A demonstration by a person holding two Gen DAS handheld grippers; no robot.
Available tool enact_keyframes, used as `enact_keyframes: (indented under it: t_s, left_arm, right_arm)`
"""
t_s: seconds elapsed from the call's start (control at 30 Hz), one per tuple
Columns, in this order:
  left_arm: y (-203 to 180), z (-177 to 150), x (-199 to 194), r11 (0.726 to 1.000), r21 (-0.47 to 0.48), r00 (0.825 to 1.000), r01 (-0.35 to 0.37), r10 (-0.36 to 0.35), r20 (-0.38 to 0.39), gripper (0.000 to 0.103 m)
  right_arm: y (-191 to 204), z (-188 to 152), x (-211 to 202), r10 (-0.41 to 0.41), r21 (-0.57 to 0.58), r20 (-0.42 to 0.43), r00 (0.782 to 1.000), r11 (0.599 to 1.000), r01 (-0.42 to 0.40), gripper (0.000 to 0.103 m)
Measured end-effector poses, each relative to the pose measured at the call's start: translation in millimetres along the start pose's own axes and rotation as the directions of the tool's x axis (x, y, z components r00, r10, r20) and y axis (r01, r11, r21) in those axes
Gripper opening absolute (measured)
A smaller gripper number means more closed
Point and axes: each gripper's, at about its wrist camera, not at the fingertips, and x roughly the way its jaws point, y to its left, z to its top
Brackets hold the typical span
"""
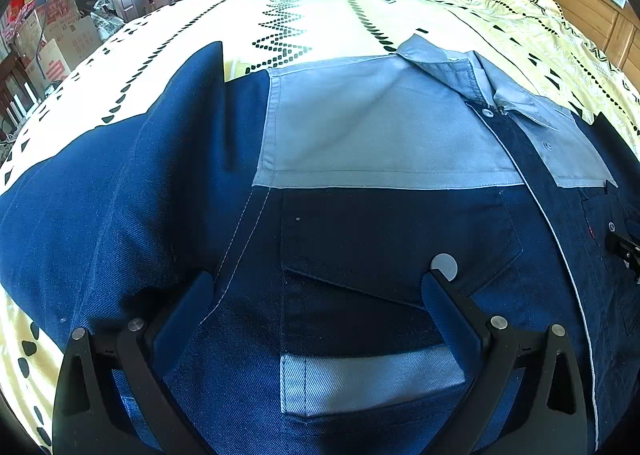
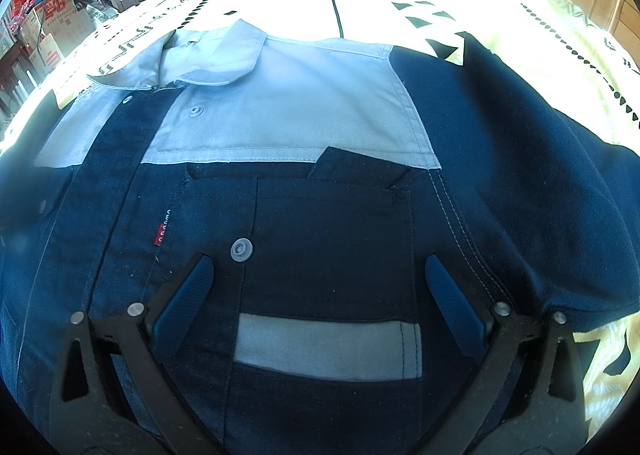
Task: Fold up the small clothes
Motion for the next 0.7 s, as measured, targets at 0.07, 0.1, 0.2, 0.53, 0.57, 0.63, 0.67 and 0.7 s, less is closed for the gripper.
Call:
enact_keyframes:
  t_s: [0.07,0.1,0.2,0.53,0.57,0.63,0.67,0.7]
  left_arm:
    - [0.0,0.0,0.0,1.000,0.000,1.000,0.000,0.000,0.000,0.103]
    - [-0.3,0.1,-0.4,1.000,0.000,1.000,0.000,0.000,0.000,0.103]
    - [0.0,0.0,0.0,1.000,0.000,1.000,0.000,0.000,0.000,0.103]
    - [-0.1,0.1,-0.3,1.000,0.000,1.000,0.000,0.000,0.000,0.103]
    - [-0.1,0.1,-0.3,1.000,0.000,1.000,0.000,0.000,0.000,0.103]
    - [-0.1,0.0,-0.2,1.000,0.000,1.000,0.000,0.000,0.000,0.103]
    - [0.0,0.0,-0.2,1.000,0.000,1.000,0.000,0.000,0.000,0.103]
    - [-0.1,0.0,-0.1,1.000,0.000,1.000,0.000,0.000,0.000,0.103]
  right_arm:
    - [-0.7,-0.8,-0.9,0.000,0.000,0.000,1.000,1.000,0.000,0.103]
    - [-0.9,-1.1,-1.2,0.000,0.000,0.000,1.000,1.000,0.000,0.103]
    - [-2.8,-3.0,-3.3,-0.002,-0.001,0.000,1.000,1.000,0.002,0.103]
    - [-0.5,0.2,0.3,-0.003,-0.002,-0.001,1.000,1.000,0.003,0.103]
    - [0.3,0.8,0.8,-0.003,-0.002,-0.001,1.000,1.000,0.003,0.103]
    - [0.3,0.7,0.8,-0.003,-0.002,-0.001,1.000,1.000,0.003,0.103]
    - [-0.3,0.4,0.5,-0.003,-0.002,-0.001,1.000,1.000,0.003,0.103]
    - [0.1,0.6,0.6,-0.003,-0.002,-0.001,1.000,1.000,0.003,0.103]
